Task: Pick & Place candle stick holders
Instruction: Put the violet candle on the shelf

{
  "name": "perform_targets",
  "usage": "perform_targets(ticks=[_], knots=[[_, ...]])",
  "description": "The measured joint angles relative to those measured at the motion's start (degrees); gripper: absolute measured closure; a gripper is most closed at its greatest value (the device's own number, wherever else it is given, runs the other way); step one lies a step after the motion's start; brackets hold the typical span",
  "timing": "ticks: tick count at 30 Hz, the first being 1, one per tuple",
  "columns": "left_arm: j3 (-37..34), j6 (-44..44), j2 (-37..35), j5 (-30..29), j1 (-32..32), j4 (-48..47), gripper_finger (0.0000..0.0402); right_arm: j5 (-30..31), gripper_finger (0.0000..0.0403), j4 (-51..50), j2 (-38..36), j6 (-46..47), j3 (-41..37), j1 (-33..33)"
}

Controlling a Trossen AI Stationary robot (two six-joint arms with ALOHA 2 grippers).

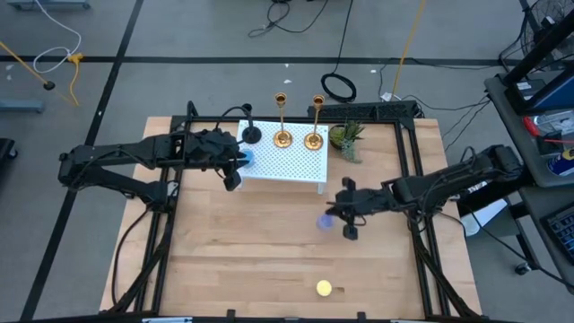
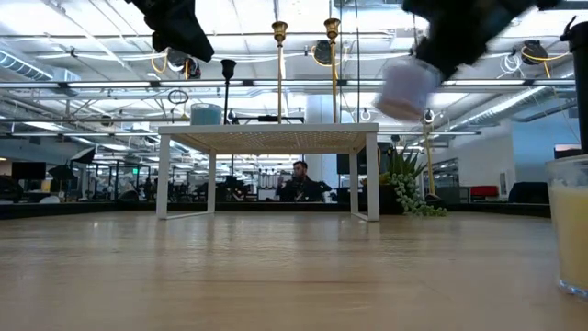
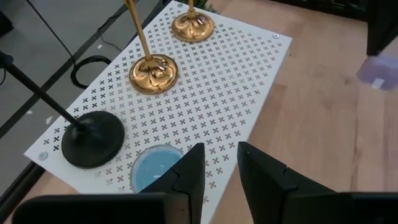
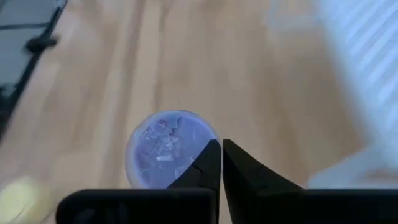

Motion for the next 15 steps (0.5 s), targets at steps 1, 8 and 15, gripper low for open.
perform_targets(ticks=[1, 8, 15], knots=[[0.0, 0.0, 0.0, 0.0, 0.0, 0.0, 0.03, 1.3, 0.0401, -0.3, 0.6, -2.2, 1.8, -0.5], [0.0, 0.1, 0.0, 0.1, -0.2, 0.0, 0.03, 1.9, 0.0401, -13.1, 8.0, -15.4, 17.7, -6.5], [0.0, 0.2, 0.0, 0.2, -1.9, 0.0, 0.03, 2.0, 0.0401, -24.0, 15.5, -23.8, 31.9, -16.2]])
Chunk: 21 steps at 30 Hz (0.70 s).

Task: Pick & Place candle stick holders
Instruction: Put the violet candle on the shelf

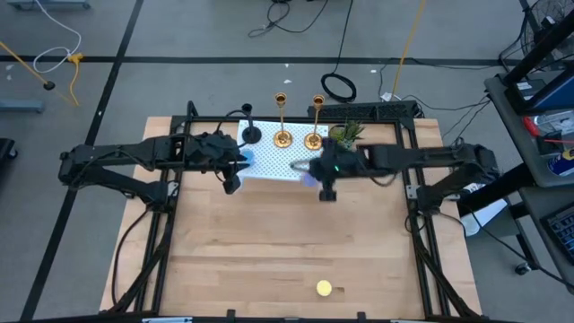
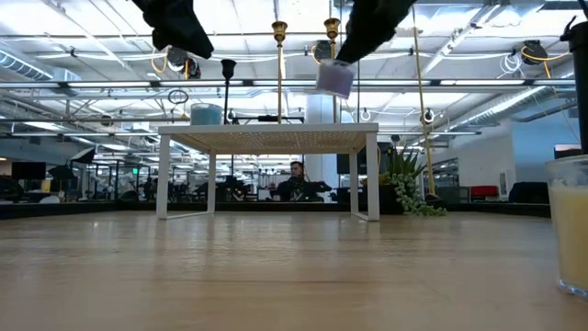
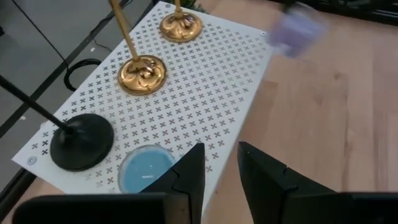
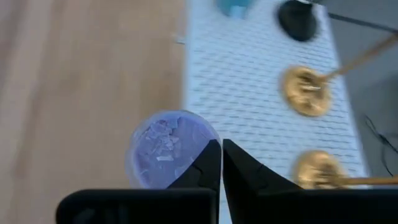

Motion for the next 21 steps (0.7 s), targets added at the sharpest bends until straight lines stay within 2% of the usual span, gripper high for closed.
perform_targets(ticks=[8, 12, 21], knots=[[0.0, 1.4, 0.0, -0.2, -2.0, 0.0, 0.03, -2.0, 0.0401, -6.6, 2.4, 0.4, 2.2, -7.6], [0.0, 1.4, 0.0, -0.2, -2.9, 0.0, 0.03, -4.6, 0.0401, -5.9, 2.4, 1.0, 1.5, -8.4], [0.0, 1.4, 0.0, -0.2, -4.6, 0.0, 0.03, -4.6, 0.0401, -5.0, 3.6, 0.0, 1.5, -8.9]])
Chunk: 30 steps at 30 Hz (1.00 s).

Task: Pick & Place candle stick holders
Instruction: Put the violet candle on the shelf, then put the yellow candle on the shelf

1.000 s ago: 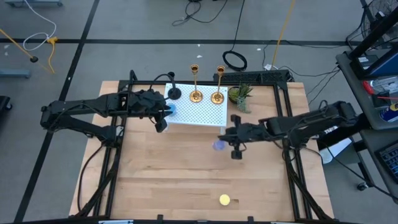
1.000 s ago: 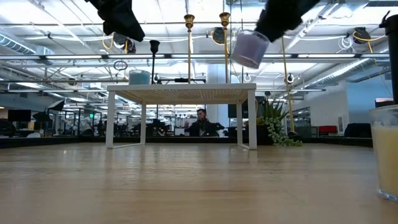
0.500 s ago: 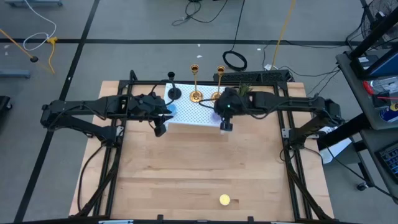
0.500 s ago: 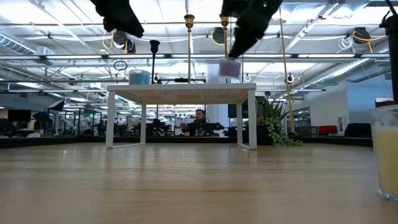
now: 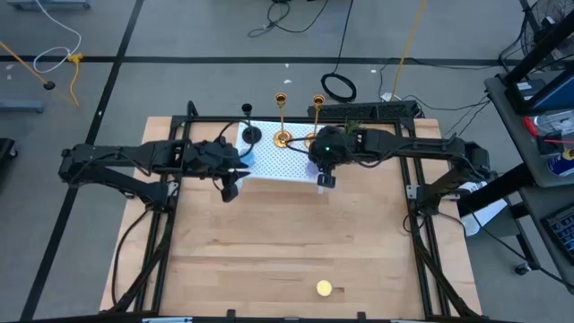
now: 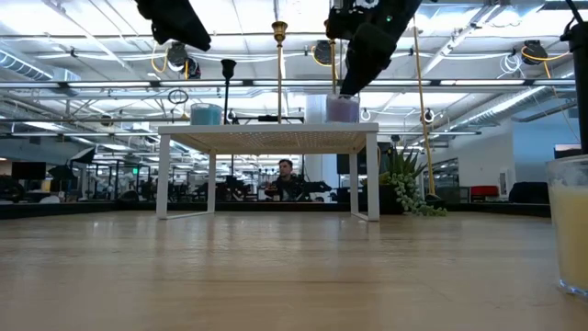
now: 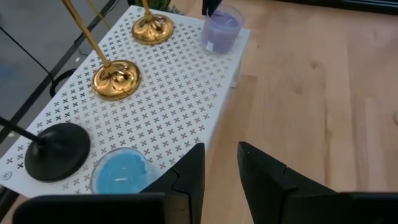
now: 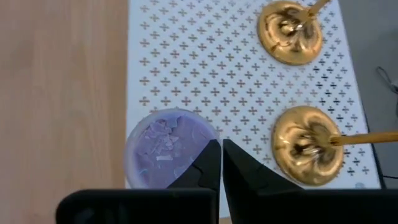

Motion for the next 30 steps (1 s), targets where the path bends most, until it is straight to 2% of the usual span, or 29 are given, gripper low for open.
perform_targets(ticks=[5, 19, 26, 30], knots=[[0.0, 0.0, 0.0, 0.0, -0.4, 0.0, 0.03, 0.2, 0.0394, 1.0, 0.4, -1.2, 0.0, -0.9], [0.0, 0.0, 0.0, 0.0, -0.7, 0.0, 0.03, 2.9, 0.0328, 2.8, 0.2, -1.3, 0.0, -2.0], [0.0, 0.0, 0.0, 0.0, -0.7, 0.0, 0.03, 3.1, 0.0308, 2.5, -2.0, -2.7, 0.0, 2.8], [0.0, 0.2, 0.0, 0.0, -0.7, 0.0, 0.03, 3.1, 0.0307, 2.6, -4.0, 0.1, -0.1, 7.5]])
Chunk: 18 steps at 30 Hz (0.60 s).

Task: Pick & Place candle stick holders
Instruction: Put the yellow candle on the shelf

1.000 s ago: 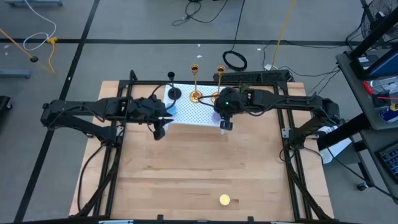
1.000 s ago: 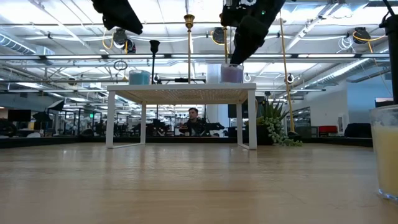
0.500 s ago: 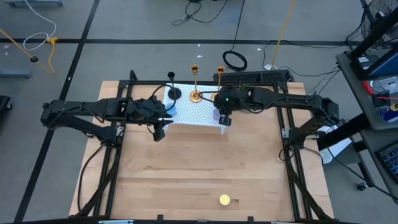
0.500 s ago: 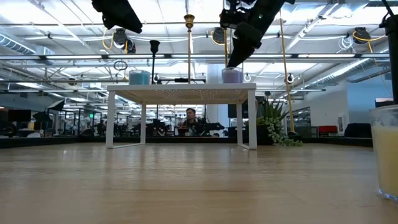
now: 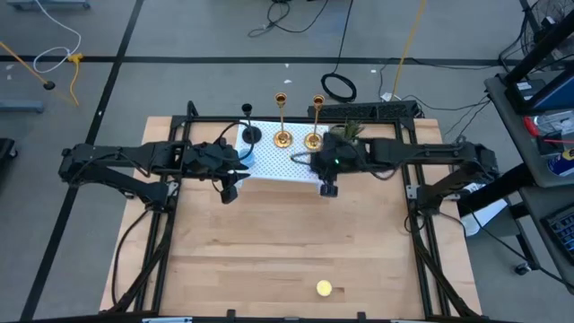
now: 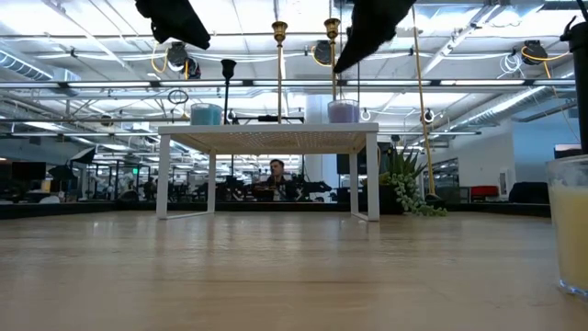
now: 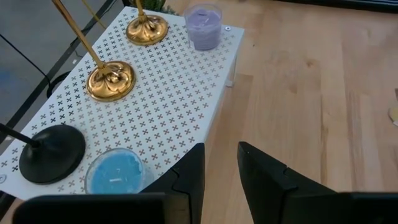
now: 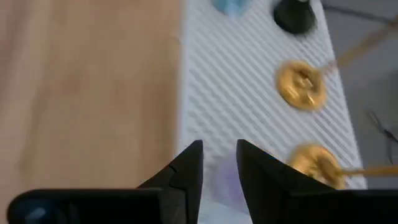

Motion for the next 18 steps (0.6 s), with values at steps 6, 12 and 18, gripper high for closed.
perform_targets(ticks=[6, 12, 18], knots=[[0.0, -0.1, 0.0, 0.0, 0.0, -0.1, 0.03, -7.6, 0.0303, -1.2, -0.5, 6.6, 0.1, 10.0], [0.0, -1.5, 0.0, 0.2, 0.0, -0.1, 0.03, -10.7, 0.0298, 1.8, 3.8, 9.7, 0.0, 23.3], [0.0, -2.0, 0.0, 0.5, 0.0, -0.1, 0.03, -10.9, 0.0298, 6.4, 9.9, 9.4, 0.0, 33.2]])
